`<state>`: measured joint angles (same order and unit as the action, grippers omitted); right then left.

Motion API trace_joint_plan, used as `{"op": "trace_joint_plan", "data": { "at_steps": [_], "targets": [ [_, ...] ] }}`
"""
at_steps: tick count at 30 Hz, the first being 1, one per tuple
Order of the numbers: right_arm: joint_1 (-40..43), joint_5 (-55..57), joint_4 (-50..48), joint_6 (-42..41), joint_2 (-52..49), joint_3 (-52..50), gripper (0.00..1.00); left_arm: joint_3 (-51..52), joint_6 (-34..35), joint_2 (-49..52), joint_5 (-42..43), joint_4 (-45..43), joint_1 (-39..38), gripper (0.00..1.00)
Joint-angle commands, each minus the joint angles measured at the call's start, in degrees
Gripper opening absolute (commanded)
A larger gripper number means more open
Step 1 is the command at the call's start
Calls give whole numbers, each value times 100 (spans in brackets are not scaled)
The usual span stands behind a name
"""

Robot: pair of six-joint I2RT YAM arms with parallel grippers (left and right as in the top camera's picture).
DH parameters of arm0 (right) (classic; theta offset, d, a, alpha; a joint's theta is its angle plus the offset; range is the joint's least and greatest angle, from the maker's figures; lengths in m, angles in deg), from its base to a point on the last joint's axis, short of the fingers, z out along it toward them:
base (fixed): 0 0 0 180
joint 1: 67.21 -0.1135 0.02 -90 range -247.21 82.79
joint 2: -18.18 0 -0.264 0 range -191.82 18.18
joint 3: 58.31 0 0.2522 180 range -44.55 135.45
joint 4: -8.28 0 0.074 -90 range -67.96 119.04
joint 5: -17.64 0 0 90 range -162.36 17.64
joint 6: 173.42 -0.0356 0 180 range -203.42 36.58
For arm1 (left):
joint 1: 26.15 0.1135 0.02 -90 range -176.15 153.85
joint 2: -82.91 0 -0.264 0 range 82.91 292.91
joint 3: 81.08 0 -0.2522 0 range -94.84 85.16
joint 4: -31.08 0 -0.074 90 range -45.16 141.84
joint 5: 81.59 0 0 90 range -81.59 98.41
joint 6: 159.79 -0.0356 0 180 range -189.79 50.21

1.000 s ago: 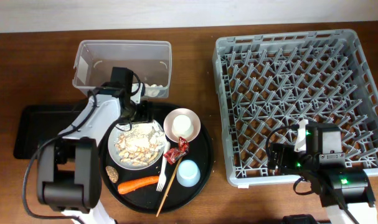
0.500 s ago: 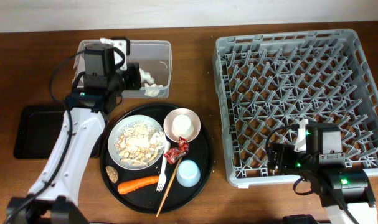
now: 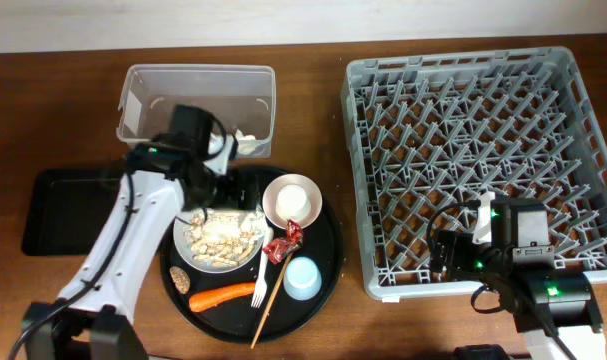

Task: Sort waste into correct bins and load items into the dishwasher rack
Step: 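Carry the tissues to the clear plastic bin and release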

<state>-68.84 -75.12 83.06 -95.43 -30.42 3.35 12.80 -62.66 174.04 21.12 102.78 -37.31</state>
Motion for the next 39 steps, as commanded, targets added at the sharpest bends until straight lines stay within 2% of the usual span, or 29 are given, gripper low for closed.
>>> {"op": "trace_joint_plan", "data": {
  "at_steps": [1,3,4,6,7,9,11,13,15,16,18,21,23,24,29,31,32,33,34,36,38,39],
  "targets": [
    [20,87,-9,-50,22,92,98,726,-26,70,107,-214,-197,99],
    [20,90,-9,-50,22,92,98,1134,-26,70,107,-710,-264,96],
    [20,87,-9,-52,22,92,98,1353,35,70,107,-988,-302,92],
    [20,87,-9,-52,22,92,98,1685,120,70,105,-1453,-332,76],
    [20,87,-9,-52,22,92,98,1823,120,70,105,-1676,-348,73],
    [20,87,-11,-52,22,92,98,1985,122,79,107,-1891,-350,53],
    [20,87,-11,-52,22,92,98,1985,120,79,125,-1980,-376,51],
    [20,87,-11,-52,22,92,98,1985,122,79,103,-2044,-651,40],
    [20,87,-11,-52,22,92,98,1982,122,79,105,-2105,-824,36],
    [20,87,-11,-52,22,92,98,1985,122,79,103,-2103,-824,27],
    [20,87,-9,-52,22,92,98,1980,120,79,98,-2109,-817,2],
    [20,87,-9,-50,22,92,98,1322,140,-66,87,-1578,-776,1],
    [20,90,-11,-50,22,92,98,256,138,-345,-671,-1152,-686,1],
    [20,90,-11,-50,22,92,98,-262,138,-391,-1051,-1211,-629,1],
    [20,87,-11,-50,22,92,98,-474,133,-52,-1320,-2966,-332,1],
    [20,87,-11,-52,22,92,98,-474,116,608,-1316,-3775,-151,1],
    [20,85,-11,-52,22,92,98,-474,118,872,-1307,-4006,-39,15],
    [20,83,-11,-52,22,92,98,-474,118,1019,-1270,-4103,28,21],
    [20,83,-13,-52,22,92,98,-474,118,1088,-1248,-4124,76,39],
    [20,83,-35,-52,22,92,98,-476,116,1054,-1250,-4024,111,53],
    [20,-9,-35,-52,22,92,98,-544,116,774,-1248,-3368,111,87],
    [20,-229,-33,-50,22,92,98,-577,118,424,-1248,-2374,111,99]
  ]
}}
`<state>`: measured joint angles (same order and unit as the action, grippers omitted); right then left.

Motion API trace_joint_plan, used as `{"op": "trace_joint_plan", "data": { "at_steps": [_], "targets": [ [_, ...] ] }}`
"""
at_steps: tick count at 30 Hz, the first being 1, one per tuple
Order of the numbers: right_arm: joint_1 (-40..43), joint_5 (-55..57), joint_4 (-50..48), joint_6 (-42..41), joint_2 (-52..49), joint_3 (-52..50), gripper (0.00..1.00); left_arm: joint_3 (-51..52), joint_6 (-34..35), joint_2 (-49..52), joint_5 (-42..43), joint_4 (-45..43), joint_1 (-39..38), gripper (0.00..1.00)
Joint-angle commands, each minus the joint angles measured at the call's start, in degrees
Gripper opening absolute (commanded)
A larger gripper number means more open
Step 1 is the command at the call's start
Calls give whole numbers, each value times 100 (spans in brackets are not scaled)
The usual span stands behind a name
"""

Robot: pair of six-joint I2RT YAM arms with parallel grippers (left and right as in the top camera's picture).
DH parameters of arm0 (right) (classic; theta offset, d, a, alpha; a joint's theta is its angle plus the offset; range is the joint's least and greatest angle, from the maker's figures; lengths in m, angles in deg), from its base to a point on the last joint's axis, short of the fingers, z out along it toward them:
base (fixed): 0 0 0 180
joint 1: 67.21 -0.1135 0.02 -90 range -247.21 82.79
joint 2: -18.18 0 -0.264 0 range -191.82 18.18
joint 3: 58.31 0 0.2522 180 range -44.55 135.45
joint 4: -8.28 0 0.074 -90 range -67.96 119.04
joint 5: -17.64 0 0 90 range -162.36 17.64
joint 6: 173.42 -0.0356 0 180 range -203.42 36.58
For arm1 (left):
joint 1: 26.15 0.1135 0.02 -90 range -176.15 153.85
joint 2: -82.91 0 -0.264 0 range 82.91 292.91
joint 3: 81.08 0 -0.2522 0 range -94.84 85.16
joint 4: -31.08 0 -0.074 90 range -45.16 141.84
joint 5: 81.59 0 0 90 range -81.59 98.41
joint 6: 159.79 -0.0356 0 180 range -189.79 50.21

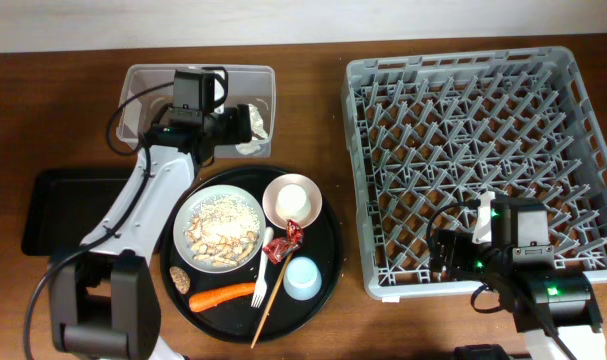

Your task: Sort waste into correct bins and load items into the dishwasher rack

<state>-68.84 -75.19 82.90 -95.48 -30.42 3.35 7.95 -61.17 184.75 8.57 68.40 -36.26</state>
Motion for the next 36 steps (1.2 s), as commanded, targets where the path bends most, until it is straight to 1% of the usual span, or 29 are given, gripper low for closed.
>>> {"op": "trace_joint_plan", "data": {
  "at_steps": [1,2,3,4,5,6,7,8,10,11,13,15,18,19,22,28,29,31,32,34,36],
  "targets": [
    [20,-450,-83,-46,22,94,98,-90,22,-909,2,1996,7,99],
    [13,-684,-166,-44,22,122,98,-90,267,-1047,-7,2680,20,99],
    [9,-752,-142,-24,-59,275,98,-83,662,-1093,2,3456,107,99],
    [4,-754,11,94,-243,579,98,-72,962,-1091,7,3969,264,99],
    [-17,-754,221,192,-485,949,98,-72,1073,-1091,7,4280,365,99],
    [-234,-752,555,369,-994,1668,98,-72,1115,-1091,4,4548,476,99],
    [-643,-734,837,433,-1561,2428,98,-70,1180,-1091,2,4837,619,99],
    [-863,-704,935,433,-1823,2765,98,-57,1244,-1091,2,4955,702,99],
    [-1810,-619,1058,431,-2852,3845,98,-22,1287,-1091,4,5198,1025,99],
    [-2133,-553,1049,433,-3257,4096,98,20,1285,-1091,4,5217,1141,99],
    [-2951,-551,850,428,-4428,4494,99,179,1281,-1091,0,5219,1322,99],
    [-3370,-535,398,378,-5023,4505,98,181,1281,-1091,-7,5217,1449,99],
    [-3869,133,-262,205,-5622,4503,98,181,1281,-1091,-107,5202,1631,99],
    [-3932,140,-402,205,-5737,4503,98,181,1281,-1091,-109,5193,1652,99],
    [-3960,186,-721,-195,-6179,4500,98,181,1281,-1091,-107,5193,1655,99],
    [-3960,212,-953,-306,-6802,4500,100,181,1281,-1091,-107,5174,1655,99],
    [-3956,227,-957,-350,-6815,4500,88,181,1281,-1091,-107,5174,1655,99],
    [-3956,227,-1019,-350,-6815,4500,85,181,1281,-1091,-107,5171,1655,99],
    [-3956,225,-1021,-350,-6815,4500,81,181,1281,-1091,-107,5171,1655,99],
    [-3956,225,-1014,-350,-6815,4500,77,181,1281,-1091,-107,5171,1655,99],
    [-3956,225,-1019,-350,-6811,4503,68,181,1281,-1091,-107,5169,1655,99]
  ]
}}
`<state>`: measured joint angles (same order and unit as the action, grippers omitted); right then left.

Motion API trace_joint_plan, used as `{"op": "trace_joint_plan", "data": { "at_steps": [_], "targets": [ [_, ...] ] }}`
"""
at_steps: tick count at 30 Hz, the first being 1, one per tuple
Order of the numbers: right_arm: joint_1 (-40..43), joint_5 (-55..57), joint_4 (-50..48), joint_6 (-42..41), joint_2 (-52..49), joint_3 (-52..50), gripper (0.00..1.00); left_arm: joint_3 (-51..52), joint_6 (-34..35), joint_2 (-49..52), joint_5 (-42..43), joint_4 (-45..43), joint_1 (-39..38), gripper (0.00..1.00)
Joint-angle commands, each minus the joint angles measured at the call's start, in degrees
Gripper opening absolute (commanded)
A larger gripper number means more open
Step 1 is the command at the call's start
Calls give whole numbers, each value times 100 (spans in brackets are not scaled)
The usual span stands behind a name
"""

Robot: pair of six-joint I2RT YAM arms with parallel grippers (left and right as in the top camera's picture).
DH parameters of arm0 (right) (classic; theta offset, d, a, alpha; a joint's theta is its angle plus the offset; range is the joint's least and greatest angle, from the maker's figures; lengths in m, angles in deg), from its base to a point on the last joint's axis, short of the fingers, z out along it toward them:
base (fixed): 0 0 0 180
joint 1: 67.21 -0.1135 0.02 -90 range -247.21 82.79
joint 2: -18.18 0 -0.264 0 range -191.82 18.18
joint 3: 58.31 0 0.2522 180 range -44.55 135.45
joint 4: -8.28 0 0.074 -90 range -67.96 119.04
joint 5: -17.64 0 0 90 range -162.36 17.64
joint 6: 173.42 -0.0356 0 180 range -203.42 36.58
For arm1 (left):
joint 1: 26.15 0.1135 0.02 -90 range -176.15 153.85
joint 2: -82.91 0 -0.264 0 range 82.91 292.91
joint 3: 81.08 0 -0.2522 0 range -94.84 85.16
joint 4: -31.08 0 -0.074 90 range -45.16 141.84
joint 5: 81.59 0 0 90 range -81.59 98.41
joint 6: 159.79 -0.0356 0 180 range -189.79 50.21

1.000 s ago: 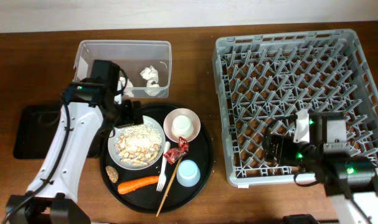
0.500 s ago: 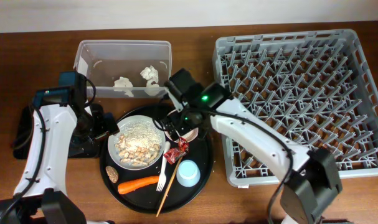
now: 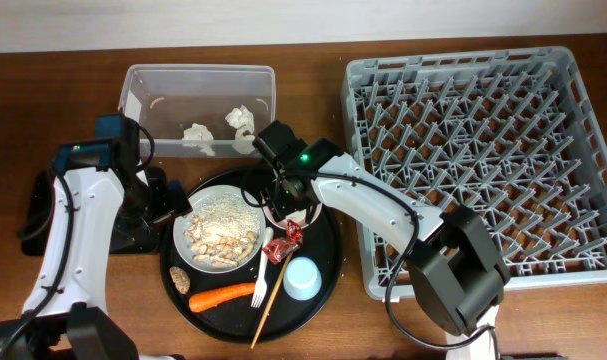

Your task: Sort waste into correct bins and load items into the dishwasher rack

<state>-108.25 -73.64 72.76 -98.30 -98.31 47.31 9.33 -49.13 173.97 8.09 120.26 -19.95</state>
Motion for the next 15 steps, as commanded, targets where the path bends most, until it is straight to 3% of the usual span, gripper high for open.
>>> {"op": "trace_joint_plan", "data": {
  "at_steps": [1,5,9,13,15],
  "targets": [
    [-15,68,-2,-68,7,107,63,44,76,-13,-59,-17,24,99],
    [-13,210,37,-66,463,238,50,42,76,-13,-59,-33,24,99],
    [184,1132,437,-66,1596,796,50,44,76,-13,-59,-37,24,99],
    [1781,1384,1384,-111,2929,798,50,44,76,-13,-57,-98,24,99],
    [3534,1379,2103,-109,3285,796,50,42,76,-13,-59,-98,24,99]
  ]
}}
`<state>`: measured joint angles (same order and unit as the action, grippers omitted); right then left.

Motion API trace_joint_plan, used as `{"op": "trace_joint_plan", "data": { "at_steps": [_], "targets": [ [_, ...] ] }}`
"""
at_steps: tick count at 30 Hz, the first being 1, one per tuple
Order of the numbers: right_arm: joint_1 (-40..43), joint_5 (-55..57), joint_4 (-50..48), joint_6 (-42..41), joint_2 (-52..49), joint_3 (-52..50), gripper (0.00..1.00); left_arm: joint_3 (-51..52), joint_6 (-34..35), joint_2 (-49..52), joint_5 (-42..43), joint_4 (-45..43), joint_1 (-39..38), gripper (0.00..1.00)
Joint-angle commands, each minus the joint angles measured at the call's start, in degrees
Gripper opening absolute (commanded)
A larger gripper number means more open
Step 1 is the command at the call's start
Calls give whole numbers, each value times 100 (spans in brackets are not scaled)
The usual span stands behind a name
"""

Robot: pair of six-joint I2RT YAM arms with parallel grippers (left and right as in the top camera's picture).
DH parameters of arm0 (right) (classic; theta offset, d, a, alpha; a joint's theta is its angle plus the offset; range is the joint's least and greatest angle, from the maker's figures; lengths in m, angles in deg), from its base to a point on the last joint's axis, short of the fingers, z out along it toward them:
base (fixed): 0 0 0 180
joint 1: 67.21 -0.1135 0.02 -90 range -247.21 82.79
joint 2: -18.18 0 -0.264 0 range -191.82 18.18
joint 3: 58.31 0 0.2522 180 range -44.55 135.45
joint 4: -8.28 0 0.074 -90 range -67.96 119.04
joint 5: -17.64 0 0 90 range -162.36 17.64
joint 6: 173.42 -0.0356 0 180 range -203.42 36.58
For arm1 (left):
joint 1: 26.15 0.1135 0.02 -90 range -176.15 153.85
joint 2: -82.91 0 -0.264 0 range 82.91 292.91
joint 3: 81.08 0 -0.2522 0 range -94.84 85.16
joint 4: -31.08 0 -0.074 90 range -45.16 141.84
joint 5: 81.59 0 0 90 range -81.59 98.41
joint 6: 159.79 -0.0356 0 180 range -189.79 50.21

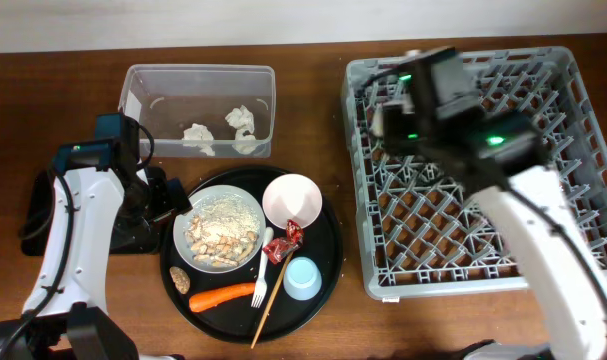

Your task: Sort waste into correct bins and load items into the dishwasher rack

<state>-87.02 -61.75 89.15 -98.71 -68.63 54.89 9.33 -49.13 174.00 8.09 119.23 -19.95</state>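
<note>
My right gripper (381,116) hangs over the near-left part of the grey dishwasher rack (583,150). It looks shut on a small white cup that is mostly hidden by the fingers. The pink bowl (291,198) on the round black tray (333,250) holds nothing. Beside it lie a plate of food (220,228), a red wrapper (283,243), a blue cup (303,278), a carrot (223,295), a fork (263,285) and a brown cookie (180,277). My left gripper (169,200) sits at the plate's left edge, its jaws lost against the dark tray.
The clear bin (133,95) behind the tray holds three crumpled white tissues (197,135). A flat black rectangular tray (43,205) lies at the left, under my left arm. A wooden chopstick (273,300) lies by the fork.
My right arm has gone from the pink bowl to above the rack's left part. The white cup that sat in the bowl is gone from it. The left arm has not moved.
First my left gripper was at the plate beside a white tissue and the right arm rested by the rack's front. Then the left gripper was over the bin. Later the bin held three tissues, the left gripper was beside the plate and the right reached the bowl. Now it is over the rack.
</note>
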Motion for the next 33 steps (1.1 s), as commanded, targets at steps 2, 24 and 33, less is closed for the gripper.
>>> {"op": "trace_joint_plan", "data": {
  "at_steps": [2,24,33],
  "targets": [
    [2855,188,752,-57,304,-90,47,44,76,-15,-59,-4,24,99],
    [5493,-2214,-1349,264,350,-2710,89,44,76,-15,-57,24,24,99],
    [-297,-2647,-133,1290,813,-2341,92,42,76,-15,-59,-35,24,100]
  ]
}}
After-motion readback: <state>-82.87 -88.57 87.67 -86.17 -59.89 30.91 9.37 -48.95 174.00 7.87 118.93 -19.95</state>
